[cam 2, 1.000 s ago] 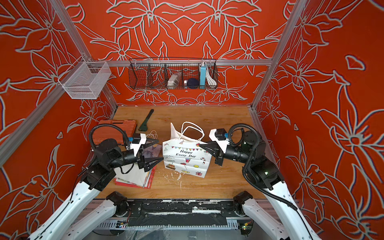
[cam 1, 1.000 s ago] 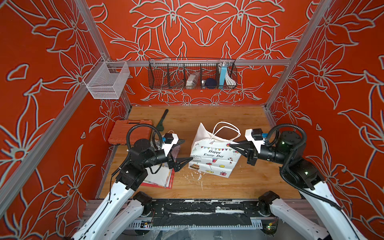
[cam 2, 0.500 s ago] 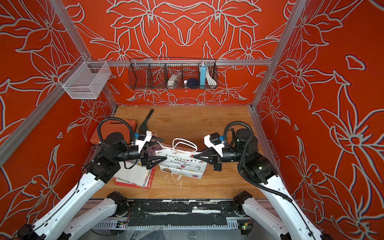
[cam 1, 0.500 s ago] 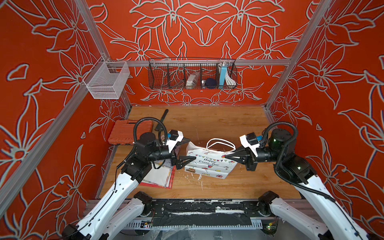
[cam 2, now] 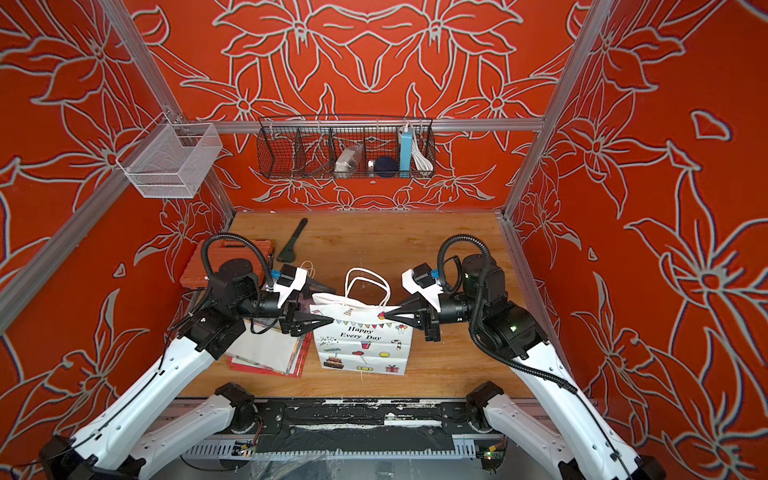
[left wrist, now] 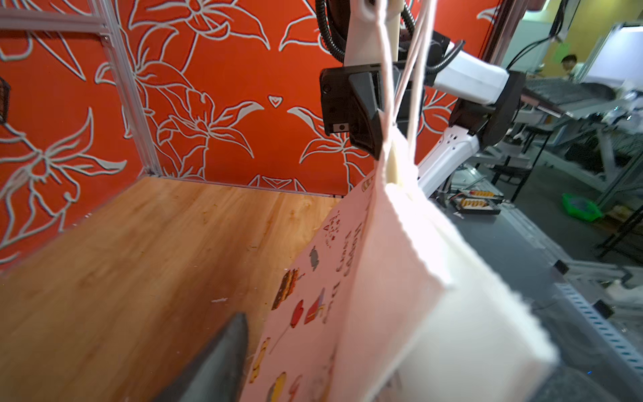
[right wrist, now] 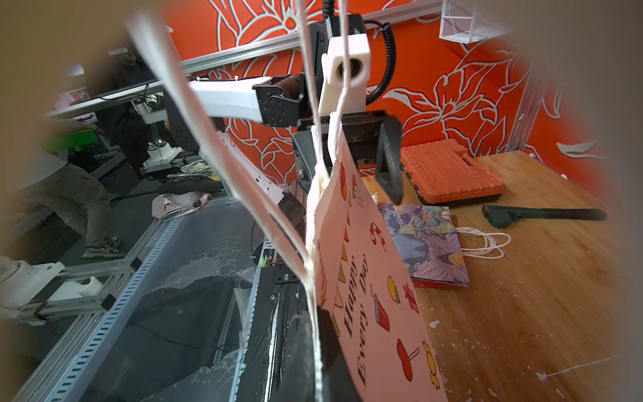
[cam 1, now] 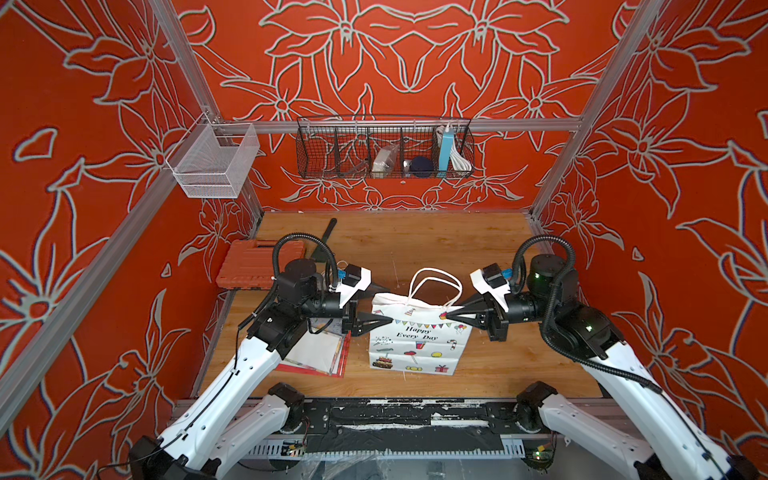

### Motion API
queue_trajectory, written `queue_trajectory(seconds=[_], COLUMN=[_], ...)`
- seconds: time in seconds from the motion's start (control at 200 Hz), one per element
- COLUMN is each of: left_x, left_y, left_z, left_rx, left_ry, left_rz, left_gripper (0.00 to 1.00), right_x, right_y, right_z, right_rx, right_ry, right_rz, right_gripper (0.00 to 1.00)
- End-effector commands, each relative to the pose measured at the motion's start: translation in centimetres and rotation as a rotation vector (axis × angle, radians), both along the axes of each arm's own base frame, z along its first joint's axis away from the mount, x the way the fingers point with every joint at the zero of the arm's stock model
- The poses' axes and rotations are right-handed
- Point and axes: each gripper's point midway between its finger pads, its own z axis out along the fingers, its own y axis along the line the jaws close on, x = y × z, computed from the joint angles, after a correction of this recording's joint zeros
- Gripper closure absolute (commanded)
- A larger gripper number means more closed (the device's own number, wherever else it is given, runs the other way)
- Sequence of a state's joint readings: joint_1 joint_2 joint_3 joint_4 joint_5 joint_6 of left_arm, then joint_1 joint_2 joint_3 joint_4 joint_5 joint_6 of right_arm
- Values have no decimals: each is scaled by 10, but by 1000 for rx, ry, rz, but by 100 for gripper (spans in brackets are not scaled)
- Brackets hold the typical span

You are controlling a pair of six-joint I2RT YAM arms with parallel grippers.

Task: Put away the paper bag
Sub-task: Press the paper bag.

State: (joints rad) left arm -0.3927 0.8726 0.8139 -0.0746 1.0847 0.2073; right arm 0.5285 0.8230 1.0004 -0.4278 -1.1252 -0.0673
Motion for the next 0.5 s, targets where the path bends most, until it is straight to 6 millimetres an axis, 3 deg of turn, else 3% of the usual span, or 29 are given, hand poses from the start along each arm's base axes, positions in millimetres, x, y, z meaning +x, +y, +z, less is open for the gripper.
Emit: queue_trajectory(seconds=[0.0, 0.15, 0.25, 0.335, 0.435, 0.465, 0.495], left_x=[-8, -14, -15, -15, -15, -15, -15], left_y=[0, 1, 1, 1, 3, 3, 3], left_z=[9, 6, 5, 4, 6, 7, 8], left_rx=[-18, -21, -21, -19, -19, -20, -22], left_ry=[-46, -33, -18, -10, -12, -15, -17], left_rz=[-40, -55, -59, -56, -43, -38, -33], left_gripper=[45, 62, 87, 100, 100, 100, 100], right_x=[2, 8, 11, 14, 16, 17, 17], right_y=[-1, -1, -1, -1, -2, -3, -5], right_z=[15, 15, 11, 10, 9, 9, 9], right_rx=[23, 12, 1, 7, 7, 4, 0], right_ry=[-84, -74, -63, -66, -77, -79, -83], right_rz=[-38, -71, -84, -101, -121, -133, -145], right_gripper=[100, 100, 100, 100, 99, 93, 80])
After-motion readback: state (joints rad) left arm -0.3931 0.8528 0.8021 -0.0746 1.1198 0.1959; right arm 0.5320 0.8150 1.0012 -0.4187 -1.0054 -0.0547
